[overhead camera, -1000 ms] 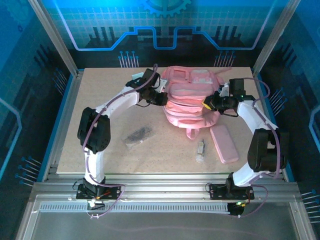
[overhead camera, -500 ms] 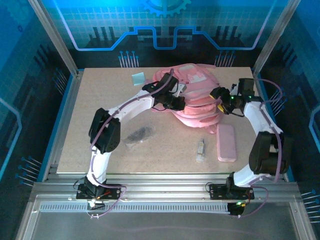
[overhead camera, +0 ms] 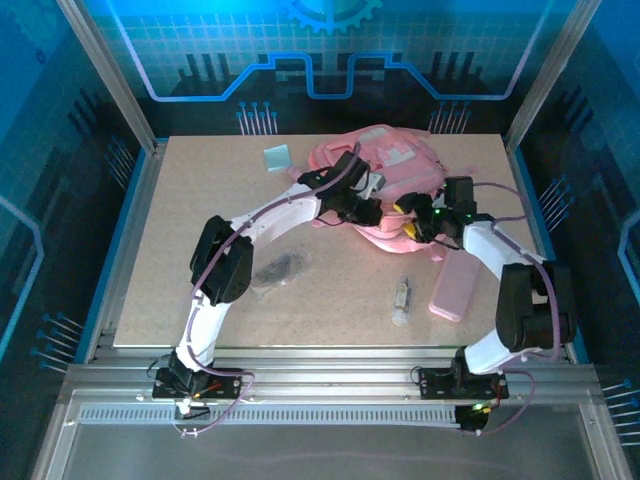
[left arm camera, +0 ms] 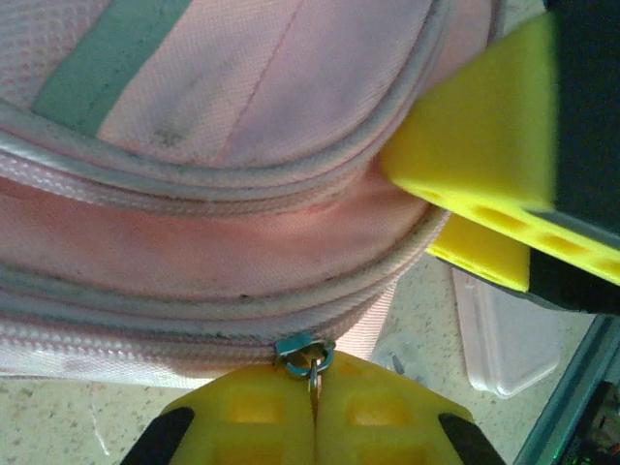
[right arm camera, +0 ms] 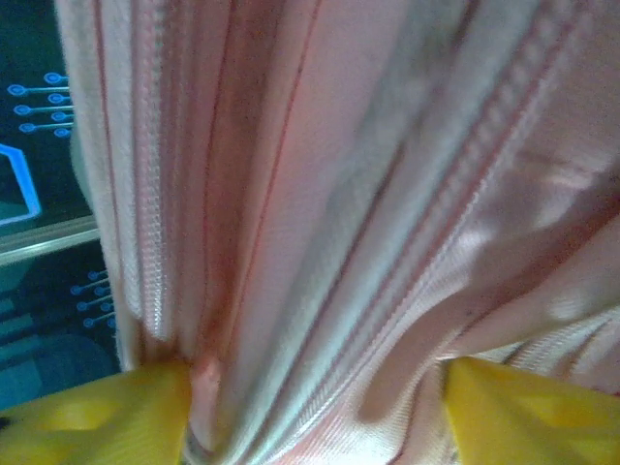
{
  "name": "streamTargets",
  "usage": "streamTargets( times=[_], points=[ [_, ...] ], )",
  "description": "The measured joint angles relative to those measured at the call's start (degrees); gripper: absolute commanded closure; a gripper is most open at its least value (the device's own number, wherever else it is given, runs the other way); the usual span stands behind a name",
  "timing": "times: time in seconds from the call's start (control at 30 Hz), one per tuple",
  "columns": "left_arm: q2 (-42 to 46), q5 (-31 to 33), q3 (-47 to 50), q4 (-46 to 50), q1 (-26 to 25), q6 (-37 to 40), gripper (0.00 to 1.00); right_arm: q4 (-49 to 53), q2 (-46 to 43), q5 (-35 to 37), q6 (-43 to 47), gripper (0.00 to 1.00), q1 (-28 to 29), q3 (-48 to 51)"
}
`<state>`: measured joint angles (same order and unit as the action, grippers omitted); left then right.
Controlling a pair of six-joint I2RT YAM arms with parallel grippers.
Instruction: Pack the student bag
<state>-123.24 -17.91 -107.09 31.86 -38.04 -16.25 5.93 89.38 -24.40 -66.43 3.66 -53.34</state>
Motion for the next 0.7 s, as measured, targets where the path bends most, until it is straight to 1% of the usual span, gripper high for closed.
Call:
streamTargets(
  times=[0.03, 0.07, 0.27, 0.4, 0.47, 0.63, 0.7],
  points=[
    [0.2, 0.2, 0.9, -0.3, 0.0, 0.2, 1.00, -0.5, 1.0, -0.1, -0.5, 0.87, 0.3, 0.0],
    [0.3, 0.3, 1.6, -0.6, 0.0, 0.3, 1.00, -1.0, 1.6, -0.2, -0.8, 1.00, 0.6, 0.0],
    [0.6, 2.3, 3.8, -1.4, 0.4, 2.5, 1.00, -1.6, 1.9, 0.3, -1.0, 1.00, 1.2, 0.0],
    [1.6, 6.4, 3.8, -1.0, 1.2, 7.0, 1.00, -0.8, -0.6, 1.7, 1.2, 1.00, 1.2, 0.0],
    [1.9, 7.8, 3.7, -0.5, 2.5, 8.9, 1.00, 0.0, -1.9, 2.1, 2.4, 1.00, 1.2, 0.0],
    [1.5, 7.6, 2.0, 1.0, 8.2, 11.7, 1.00, 0.8, -2.8, 0.9, 3.8, 1.00, 1.6, 0.0],
    [0.7, 7.8, 0.1, 2.3, 9.3, 11.9, 0.95, 0.9, -2.8, 0.8, 3.9, 1.00, 2.3, -0.4]
  ],
)
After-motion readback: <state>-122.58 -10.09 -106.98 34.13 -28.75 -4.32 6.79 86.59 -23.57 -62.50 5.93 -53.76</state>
